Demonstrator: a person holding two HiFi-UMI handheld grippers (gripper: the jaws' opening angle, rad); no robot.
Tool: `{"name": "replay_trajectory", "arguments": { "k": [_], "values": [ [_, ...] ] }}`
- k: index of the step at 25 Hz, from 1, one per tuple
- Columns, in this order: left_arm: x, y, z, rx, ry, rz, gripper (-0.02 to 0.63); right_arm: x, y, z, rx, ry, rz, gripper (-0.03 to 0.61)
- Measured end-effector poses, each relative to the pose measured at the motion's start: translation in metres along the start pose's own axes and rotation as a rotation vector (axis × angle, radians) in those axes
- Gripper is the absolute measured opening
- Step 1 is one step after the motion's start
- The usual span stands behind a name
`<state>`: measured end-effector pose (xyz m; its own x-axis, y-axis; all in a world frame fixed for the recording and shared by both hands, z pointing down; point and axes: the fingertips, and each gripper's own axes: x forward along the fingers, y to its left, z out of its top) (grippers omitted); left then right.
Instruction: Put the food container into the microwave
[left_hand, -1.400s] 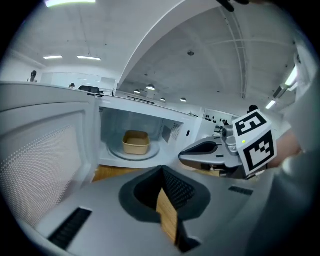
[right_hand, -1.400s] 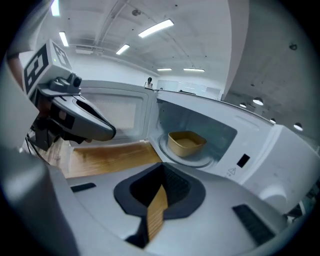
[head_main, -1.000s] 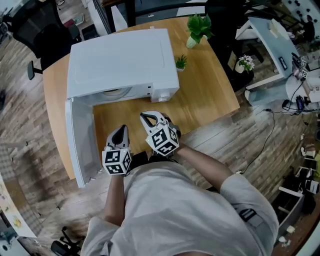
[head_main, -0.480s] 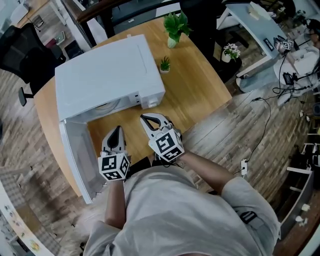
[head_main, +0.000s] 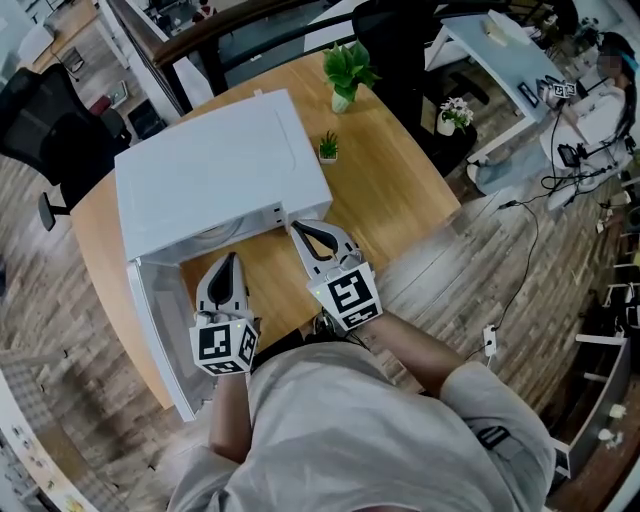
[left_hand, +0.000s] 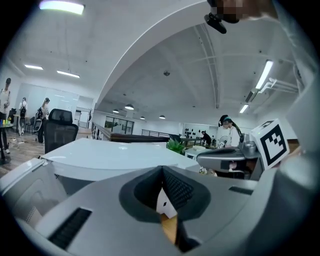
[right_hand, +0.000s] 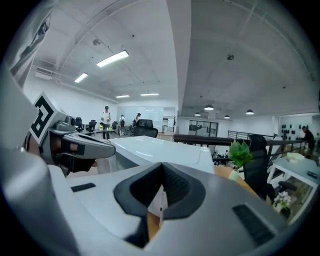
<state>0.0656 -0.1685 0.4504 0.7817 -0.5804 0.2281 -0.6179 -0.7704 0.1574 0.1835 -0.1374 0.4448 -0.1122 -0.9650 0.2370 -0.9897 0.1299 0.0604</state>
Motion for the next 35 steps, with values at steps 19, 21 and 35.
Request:
{"name": "replay_trajectory", "arguments": {
  "k": [19,21,35],
  "values": [
    [0.001,-0.017,0.078,0.075,-0.134,-0.006,0.012,-0.016,-0.028,0.068,-0.024,-0.119,-0.069,0.003],
    [0.000,-0.018,0.083,0.079,-0.143,-0.007,0.012,-0.018,-0.031,0.073,-0.025,-0.130,-0.076,0.003],
    [-0.002,-0.018,0.090,0.093,-0.162,0.003,0.012,-0.019,-0.030,0.086,-0.023,-0.169,-0.072,0.003]
  ]
}}
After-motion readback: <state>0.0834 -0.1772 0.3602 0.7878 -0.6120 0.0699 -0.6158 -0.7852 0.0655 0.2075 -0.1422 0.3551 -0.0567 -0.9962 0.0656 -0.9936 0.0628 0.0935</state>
